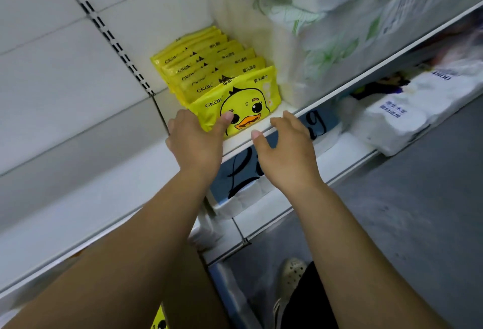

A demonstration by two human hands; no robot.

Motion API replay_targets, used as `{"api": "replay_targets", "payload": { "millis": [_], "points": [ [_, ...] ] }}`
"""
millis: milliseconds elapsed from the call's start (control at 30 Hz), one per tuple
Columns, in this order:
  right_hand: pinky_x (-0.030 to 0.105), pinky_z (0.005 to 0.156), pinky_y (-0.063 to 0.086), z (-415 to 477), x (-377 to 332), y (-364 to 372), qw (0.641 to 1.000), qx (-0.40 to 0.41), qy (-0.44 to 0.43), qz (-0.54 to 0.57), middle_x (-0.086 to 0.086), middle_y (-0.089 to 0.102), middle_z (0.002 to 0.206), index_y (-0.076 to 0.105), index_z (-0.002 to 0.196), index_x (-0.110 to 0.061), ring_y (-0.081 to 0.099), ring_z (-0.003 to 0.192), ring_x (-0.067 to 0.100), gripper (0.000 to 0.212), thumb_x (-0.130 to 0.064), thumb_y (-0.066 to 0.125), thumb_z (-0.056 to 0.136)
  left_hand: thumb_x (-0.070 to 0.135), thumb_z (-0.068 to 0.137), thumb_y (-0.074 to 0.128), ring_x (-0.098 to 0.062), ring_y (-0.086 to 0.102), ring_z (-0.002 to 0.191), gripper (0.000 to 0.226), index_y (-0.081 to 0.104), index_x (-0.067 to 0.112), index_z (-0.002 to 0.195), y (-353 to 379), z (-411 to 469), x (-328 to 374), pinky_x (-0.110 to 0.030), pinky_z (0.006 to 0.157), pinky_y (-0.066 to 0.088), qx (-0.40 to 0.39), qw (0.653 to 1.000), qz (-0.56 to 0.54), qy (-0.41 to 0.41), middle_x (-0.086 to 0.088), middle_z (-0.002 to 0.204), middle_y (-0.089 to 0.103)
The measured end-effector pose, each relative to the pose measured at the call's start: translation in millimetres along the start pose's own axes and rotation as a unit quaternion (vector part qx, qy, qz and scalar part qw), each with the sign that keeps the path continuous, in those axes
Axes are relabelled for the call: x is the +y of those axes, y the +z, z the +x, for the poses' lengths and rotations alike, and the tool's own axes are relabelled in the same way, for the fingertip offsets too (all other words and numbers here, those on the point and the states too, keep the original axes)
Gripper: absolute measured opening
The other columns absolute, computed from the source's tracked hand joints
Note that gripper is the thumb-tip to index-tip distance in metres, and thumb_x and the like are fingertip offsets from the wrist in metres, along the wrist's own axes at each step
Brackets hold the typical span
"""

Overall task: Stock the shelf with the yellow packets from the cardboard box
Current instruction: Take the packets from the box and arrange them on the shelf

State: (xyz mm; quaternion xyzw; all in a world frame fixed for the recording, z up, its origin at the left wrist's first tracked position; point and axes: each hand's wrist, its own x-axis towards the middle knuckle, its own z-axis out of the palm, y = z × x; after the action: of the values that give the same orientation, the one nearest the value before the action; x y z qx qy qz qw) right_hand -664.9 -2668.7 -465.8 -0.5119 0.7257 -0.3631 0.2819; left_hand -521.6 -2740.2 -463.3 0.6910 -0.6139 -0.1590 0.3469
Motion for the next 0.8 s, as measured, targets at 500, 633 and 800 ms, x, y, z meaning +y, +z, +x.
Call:
{"api": "replay_targets", "payload": {
  "millis": [500, 633, 800],
  "points": [
    [0.04, 0.125, 0.015, -10, -1, 9, 0.998, -0.022, -0.008, -0.06, 0.004, 0.012, 0.167, 0.037, 0.152, -0.011, 0.005, 0.154, 0.018, 0.059, -0.042, 0.048, 0.103, 0.066, 0.085, 0.069, -0.025, 0.055, 0.11, 0.056, 0.059, 0.018, 0.113, -23, -3, -7, -0.045, 0.094, 0.044, 0.016, 1.0, 0.027, 0.0, 0.002, 0.105, 0.059],
    [0.035, 0.121, 0.019, -33, -17, 12, 0.998, -0.008, -0.028, -0.054, 0.006, 0.025, 0.163, 0.042, 0.148, -0.008, 0.013, 0.153, 0.019, 0.055, -0.038, 0.049, 0.103, 0.051, 0.091, 0.071, -0.023, 0.058, 0.11, 0.045, 0.06, 0.018, 0.118, -57, -26, -25, -0.046, 0.097, 0.049, -0.004, 1.0, -0.02, -0.001, 0.005, 0.109, 0.06],
    [0.03, 0.113, 0.027, -81, -41, 30, 0.994, -0.049, -0.095, -0.033, 0.004, 0.044, 0.151, 0.049, 0.142, -0.01, 0.031, 0.144, 0.019, 0.05, -0.038, 0.054, 0.101, 0.048, 0.093, 0.069, -0.019, 0.053, 0.127, 0.049, 0.061, 0.017, 0.13, -119, -72, -59, -0.035, 0.104, 0.043, -0.028, 0.999, 0.012, -0.009, 0.002, 0.132, 0.062]
  ]
}}
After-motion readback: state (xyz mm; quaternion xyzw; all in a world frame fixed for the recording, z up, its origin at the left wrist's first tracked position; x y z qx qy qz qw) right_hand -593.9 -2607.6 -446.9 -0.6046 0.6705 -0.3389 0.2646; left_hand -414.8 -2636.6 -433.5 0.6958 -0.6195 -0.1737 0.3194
